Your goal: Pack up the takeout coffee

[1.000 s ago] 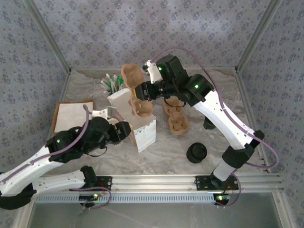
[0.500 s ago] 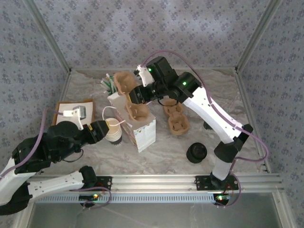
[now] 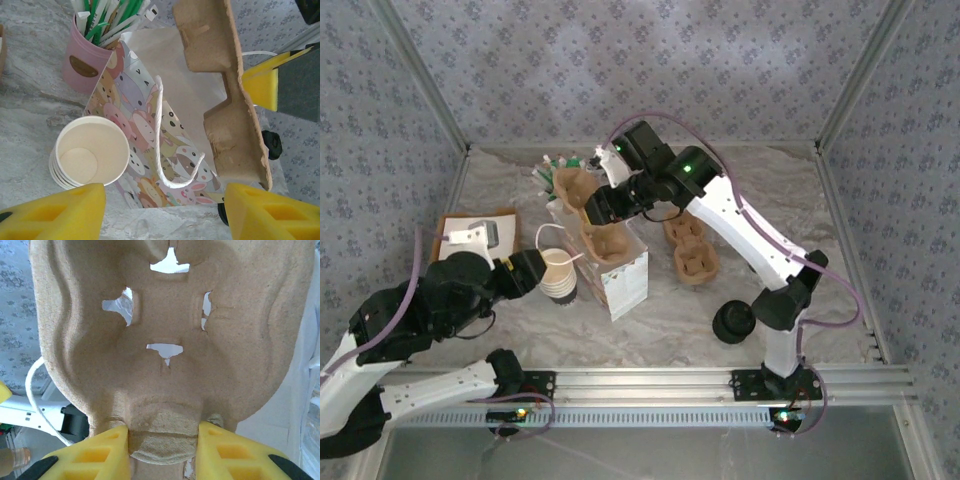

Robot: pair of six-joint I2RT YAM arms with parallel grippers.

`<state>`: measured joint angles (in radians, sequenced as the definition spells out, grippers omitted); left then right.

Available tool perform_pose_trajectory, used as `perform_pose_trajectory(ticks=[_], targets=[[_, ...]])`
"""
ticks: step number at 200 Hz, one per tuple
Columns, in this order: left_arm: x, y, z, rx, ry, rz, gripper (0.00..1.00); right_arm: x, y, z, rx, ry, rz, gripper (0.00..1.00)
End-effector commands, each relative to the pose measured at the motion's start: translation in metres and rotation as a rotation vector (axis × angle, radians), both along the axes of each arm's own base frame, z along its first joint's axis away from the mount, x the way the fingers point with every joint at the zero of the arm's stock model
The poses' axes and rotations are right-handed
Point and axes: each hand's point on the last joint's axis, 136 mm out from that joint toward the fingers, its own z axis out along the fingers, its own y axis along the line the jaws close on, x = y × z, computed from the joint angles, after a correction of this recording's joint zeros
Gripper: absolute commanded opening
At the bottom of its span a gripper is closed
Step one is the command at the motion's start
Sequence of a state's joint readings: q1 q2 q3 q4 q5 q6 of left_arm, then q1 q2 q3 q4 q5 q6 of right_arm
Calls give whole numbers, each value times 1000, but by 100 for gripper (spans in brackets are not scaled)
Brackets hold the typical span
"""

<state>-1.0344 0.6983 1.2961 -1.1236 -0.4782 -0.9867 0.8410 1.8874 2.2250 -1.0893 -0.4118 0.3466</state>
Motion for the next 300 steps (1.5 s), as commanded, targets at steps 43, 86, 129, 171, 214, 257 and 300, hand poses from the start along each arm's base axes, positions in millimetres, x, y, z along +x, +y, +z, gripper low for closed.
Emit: perform_pose_trajectory(ticks=[43, 86, 129, 171, 214, 257, 300], targets=[[15, -28, -18, -13, 81, -51, 59, -5, -5, -12, -46, 76, 34, 34], [26, -40, -35, -48, 159, -69, 43, -3, -7, -26, -79, 110, 37, 34], [30, -42, -43, -48, 183, -68, 28, -3, -11, -33, -103, 128, 41, 34], [32, -42, -48, -48, 198, -65, 17, -4, -16, -37, -131, 130, 38, 34], [32, -43, -51, -48, 206, -71, 10, 0, -22, -45, -172, 130, 19, 34], [32, -46, -51, -53, 212, -80, 7, 7, -31, -49, -223, 101, -23, 34], [33, -48, -52, -51, 217, -83, 6, 6, -33, -54, -263, 88, -28, 34]])
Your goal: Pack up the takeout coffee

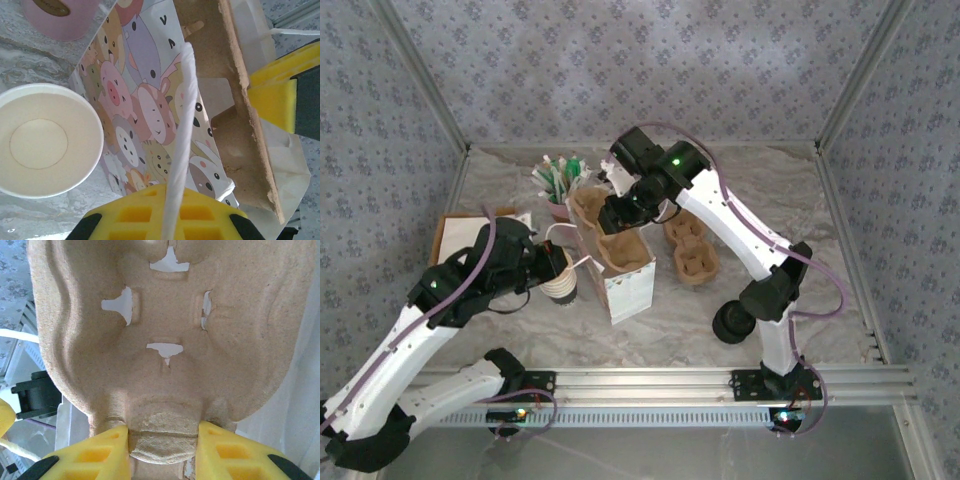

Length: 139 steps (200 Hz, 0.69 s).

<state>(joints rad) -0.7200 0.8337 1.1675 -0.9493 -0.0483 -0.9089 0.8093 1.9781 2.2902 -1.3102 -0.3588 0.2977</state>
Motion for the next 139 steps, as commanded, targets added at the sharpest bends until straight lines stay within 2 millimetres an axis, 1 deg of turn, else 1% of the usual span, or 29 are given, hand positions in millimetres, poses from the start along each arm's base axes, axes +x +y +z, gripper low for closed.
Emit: perform_pose_trajectory(ticks=[1, 30, 77, 107, 139], targets=[[1, -2, 1, -7, -7, -9, 6, 1, -5, -5, -51, -16, 1, 34], [2, -3, 1, -7, -6, -11, 6, 0, -7, -9, -86, -28, 1, 34], [3, -4, 0, -2, -2, -12, 5, -7, -7, -12, -130, -42, 20, 34], [4, -4, 0, -5, -3, -12, 5, -6, -11, -15, -175, -69, 10, 33], [4, -5, 0, -6, -1, -14, 5, -5, -14, -23, -258, -99, 3, 33]])
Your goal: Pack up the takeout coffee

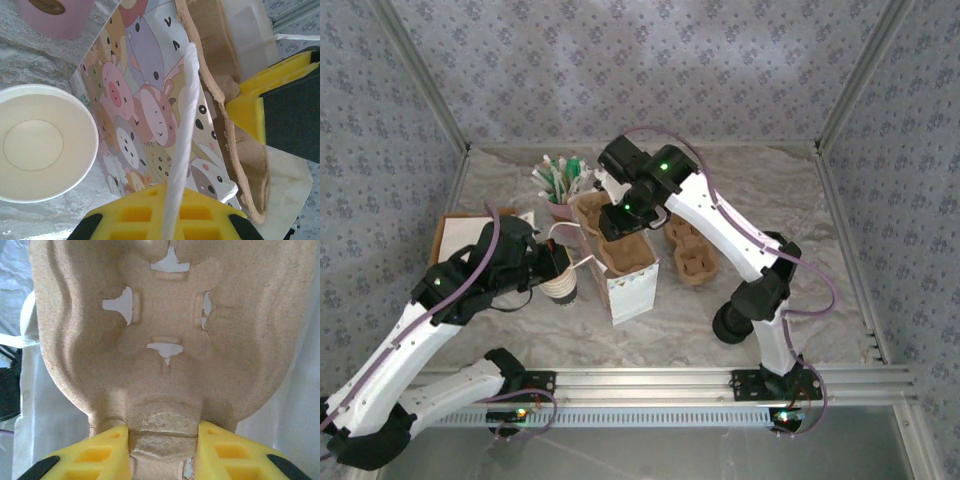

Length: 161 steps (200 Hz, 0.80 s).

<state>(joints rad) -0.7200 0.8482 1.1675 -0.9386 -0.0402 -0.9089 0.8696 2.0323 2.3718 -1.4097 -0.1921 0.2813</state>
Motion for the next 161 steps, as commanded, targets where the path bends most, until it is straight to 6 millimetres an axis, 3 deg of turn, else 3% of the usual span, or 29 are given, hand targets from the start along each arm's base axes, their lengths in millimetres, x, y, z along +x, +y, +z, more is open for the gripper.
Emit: perform_pose_trajectory(ticks=[1, 161], targets=[[2, -1, 1, -4, -8, -8, 5, -1, -10, -8, -106, -29, -1, 33], [2, -3, -4, -8, 0, -11, 4, -2, -9, -33, -279, -91, 13, 33]])
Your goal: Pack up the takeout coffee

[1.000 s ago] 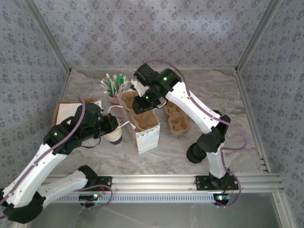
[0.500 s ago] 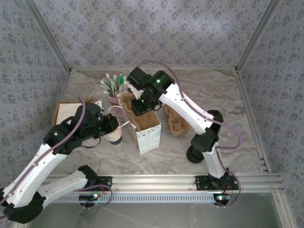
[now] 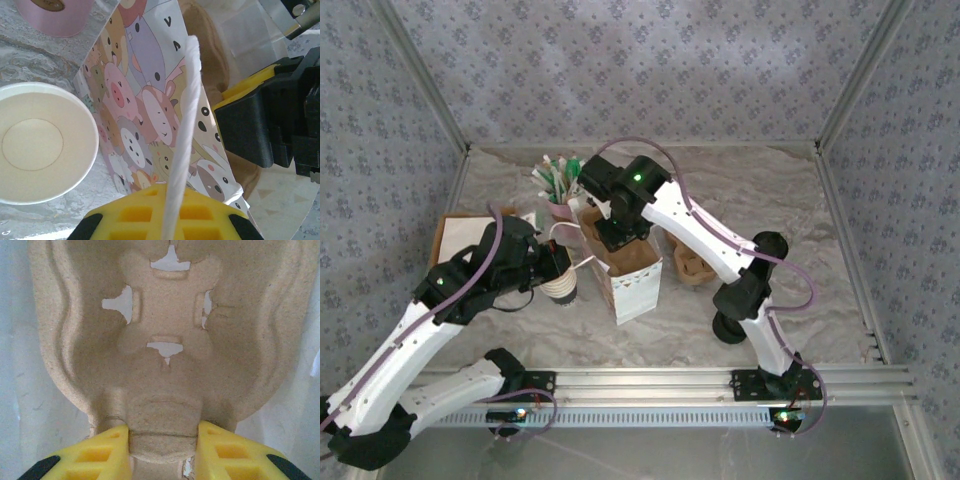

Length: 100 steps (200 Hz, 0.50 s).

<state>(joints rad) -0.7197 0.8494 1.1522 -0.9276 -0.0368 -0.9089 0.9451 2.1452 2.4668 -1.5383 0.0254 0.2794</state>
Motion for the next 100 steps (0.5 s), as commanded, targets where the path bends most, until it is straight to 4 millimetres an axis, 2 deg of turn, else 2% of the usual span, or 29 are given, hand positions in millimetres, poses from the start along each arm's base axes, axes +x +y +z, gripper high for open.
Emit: perform_pose_trajectory(ticks=[1, 70, 100], targets=[[1, -1, 1, -11, -6, -9, 4, -2, -3, 0, -39, -17, 10, 33], [0, 0, 0, -10, -5, -6, 4, -6, 3, -16, -105, -31, 33, 33], [0, -1, -1, -9, -3, -8, 4, -6, 1, -16, -132, -53, 37, 33]])
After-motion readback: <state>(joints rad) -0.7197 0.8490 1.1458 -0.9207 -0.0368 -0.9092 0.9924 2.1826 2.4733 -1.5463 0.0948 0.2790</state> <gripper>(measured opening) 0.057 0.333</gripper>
